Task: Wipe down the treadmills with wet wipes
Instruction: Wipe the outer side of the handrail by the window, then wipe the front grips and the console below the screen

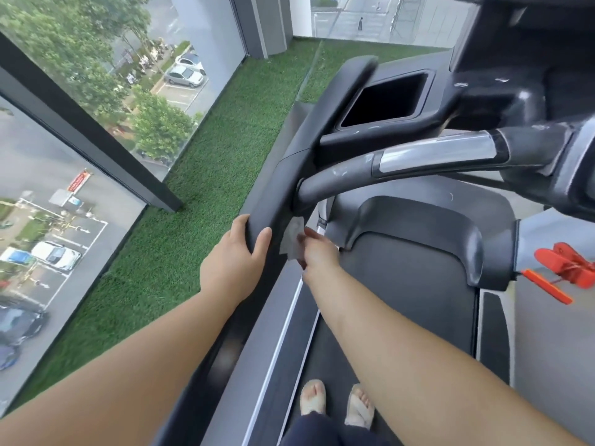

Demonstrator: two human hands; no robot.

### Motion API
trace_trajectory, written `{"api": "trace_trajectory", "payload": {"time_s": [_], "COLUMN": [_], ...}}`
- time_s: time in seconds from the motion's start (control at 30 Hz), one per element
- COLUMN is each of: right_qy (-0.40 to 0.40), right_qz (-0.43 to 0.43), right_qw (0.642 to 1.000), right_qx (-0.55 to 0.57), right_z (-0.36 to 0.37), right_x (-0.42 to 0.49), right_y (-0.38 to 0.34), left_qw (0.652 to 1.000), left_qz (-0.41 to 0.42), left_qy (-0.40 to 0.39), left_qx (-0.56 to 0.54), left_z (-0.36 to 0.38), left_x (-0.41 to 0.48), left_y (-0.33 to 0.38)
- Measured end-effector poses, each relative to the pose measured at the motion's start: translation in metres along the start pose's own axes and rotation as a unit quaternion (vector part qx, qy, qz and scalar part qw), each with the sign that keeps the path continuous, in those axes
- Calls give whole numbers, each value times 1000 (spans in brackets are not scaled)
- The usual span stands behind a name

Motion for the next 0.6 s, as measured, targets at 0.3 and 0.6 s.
{"api": "trace_trajectory", "payload": {"time_s": [0.3, 0.6], "right_qy": [-24, -49], "right_qz": [-200, -176], "right_qw": [971, 980], "right_qx": [-128, -81], "right_z": [13, 9], "right_x": [-14, -25], "right_y": [5, -8], "left_qw": [1000, 1000], "left_qz": [3, 1], "left_qy": [4, 2], "left_qx": [-1, -4], "left_z": [0, -2], "left_x": [1, 1], "left_y": [1, 2]}}
Point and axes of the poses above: each hand's wrist, its own x-axis towards the middle knuckle, its own z-axis out of the palm, y = z × x, the point moved 3 cm from there along x, towards the middle knuckle, and after that the axes turned 1 degree about -y, right-handed, at the moved point
